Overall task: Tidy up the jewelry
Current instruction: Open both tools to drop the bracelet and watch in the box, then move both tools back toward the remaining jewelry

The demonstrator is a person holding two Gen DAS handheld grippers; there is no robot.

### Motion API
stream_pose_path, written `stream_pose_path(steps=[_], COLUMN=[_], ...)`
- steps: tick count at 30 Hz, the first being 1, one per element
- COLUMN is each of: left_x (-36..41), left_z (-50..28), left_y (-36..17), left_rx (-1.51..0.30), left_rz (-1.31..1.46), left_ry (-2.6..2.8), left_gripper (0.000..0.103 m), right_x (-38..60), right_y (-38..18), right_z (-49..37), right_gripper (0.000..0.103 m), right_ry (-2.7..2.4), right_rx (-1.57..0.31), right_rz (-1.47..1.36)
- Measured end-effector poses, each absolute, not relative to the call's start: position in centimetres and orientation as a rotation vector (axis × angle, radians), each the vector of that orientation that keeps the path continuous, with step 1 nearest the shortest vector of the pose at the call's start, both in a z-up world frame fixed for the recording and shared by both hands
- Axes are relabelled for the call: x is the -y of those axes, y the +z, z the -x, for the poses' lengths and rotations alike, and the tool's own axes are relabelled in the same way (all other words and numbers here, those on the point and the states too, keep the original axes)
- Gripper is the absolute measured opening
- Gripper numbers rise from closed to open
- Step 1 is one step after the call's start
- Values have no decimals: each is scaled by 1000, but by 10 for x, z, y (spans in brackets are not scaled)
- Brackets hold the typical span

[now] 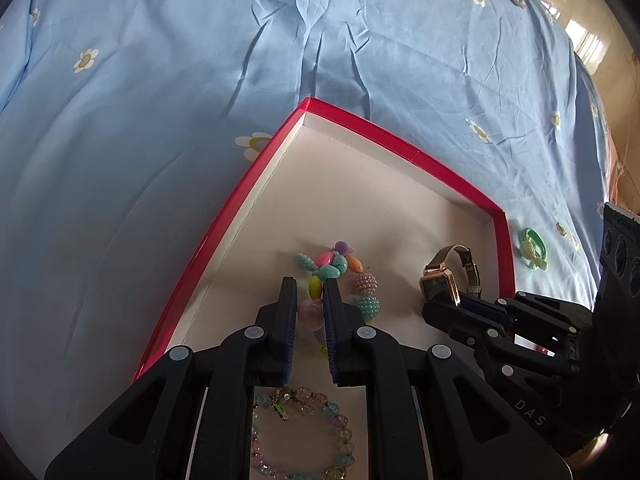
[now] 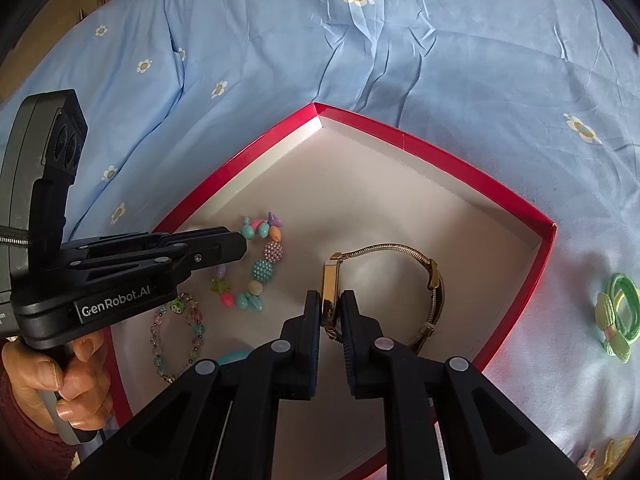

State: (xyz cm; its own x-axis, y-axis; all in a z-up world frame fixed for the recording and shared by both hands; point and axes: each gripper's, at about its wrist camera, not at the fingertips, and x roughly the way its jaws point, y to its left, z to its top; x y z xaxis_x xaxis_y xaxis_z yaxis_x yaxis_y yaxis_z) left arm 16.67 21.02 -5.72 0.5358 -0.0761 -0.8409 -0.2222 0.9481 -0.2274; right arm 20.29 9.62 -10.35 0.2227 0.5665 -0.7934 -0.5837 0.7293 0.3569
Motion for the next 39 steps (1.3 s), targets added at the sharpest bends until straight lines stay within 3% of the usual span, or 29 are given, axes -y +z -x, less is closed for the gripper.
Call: stream_pose_path(steps=[5,9,14,18,27,39], left_x=[-212,-213,-210,-205,-188,-138], left_z=[-165,-161,-152,-140,-113,-96], left_y=[-56,-53,-45,-36,-20,-10], left_rx=[-1004,-1000,-984,-963,-929,-929], left_rz=[328,341,346,347,349,318], left_ry=[117,127,136,146,145,54], left_gripper=[18,31,36,54,71,73], right_x=[-94,-90,-80,-67,-27,42], right_y=[-102,-100,-93,-81,-58,-53], right_z=[-202,-203,-199,-193,-173,-144], right_gripper=[14,22,28,32,42,49], right_ry=[793,784,774,766,719,614], right_rx=[-1085,-1079,-1061,-1032,-977,-964], right_rz=[8,-6,-32,-69,-129,-164])
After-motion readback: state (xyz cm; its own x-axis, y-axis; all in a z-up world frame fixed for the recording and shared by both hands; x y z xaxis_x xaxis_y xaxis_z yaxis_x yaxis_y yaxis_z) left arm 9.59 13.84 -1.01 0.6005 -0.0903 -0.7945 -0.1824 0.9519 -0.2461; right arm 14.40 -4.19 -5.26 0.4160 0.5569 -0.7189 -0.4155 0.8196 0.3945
